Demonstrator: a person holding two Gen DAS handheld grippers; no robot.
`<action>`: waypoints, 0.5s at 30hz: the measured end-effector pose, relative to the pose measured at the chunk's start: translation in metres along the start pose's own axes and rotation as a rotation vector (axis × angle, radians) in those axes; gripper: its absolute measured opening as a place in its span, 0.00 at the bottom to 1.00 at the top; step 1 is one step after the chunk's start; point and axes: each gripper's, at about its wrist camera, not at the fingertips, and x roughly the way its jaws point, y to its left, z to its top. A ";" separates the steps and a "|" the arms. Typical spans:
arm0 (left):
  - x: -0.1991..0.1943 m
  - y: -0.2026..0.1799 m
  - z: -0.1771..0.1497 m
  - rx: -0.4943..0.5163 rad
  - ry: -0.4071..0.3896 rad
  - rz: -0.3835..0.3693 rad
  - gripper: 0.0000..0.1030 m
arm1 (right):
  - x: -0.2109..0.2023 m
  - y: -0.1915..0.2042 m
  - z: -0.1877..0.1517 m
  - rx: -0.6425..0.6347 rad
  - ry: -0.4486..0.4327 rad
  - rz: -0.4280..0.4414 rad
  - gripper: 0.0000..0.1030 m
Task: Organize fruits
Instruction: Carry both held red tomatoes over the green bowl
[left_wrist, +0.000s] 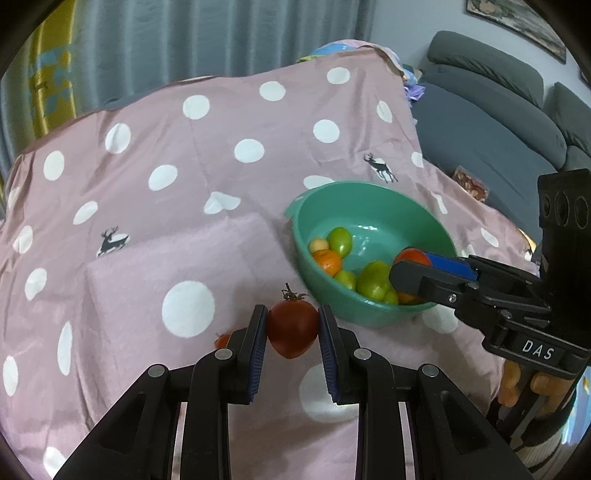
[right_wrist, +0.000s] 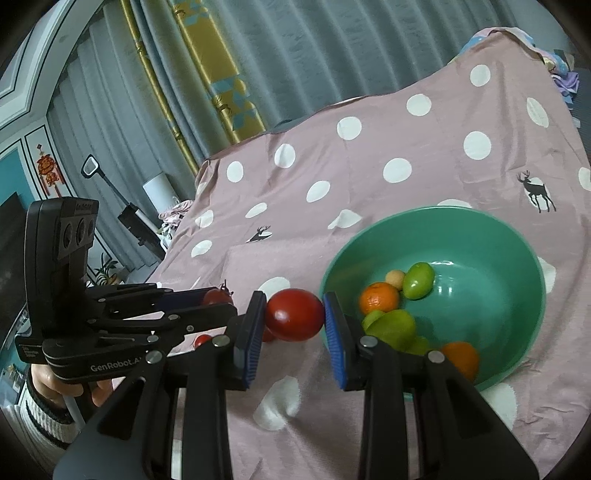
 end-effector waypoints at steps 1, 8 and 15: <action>0.001 -0.002 0.001 0.003 -0.002 -0.002 0.27 | -0.001 -0.001 0.000 0.001 -0.002 -0.002 0.31; 0.007 -0.016 0.016 0.029 -0.018 -0.020 0.27 | -0.011 -0.011 0.002 0.020 -0.029 -0.019 0.31; 0.017 -0.032 0.031 0.061 -0.034 -0.031 0.27 | -0.020 -0.029 0.004 0.051 -0.056 -0.058 0.31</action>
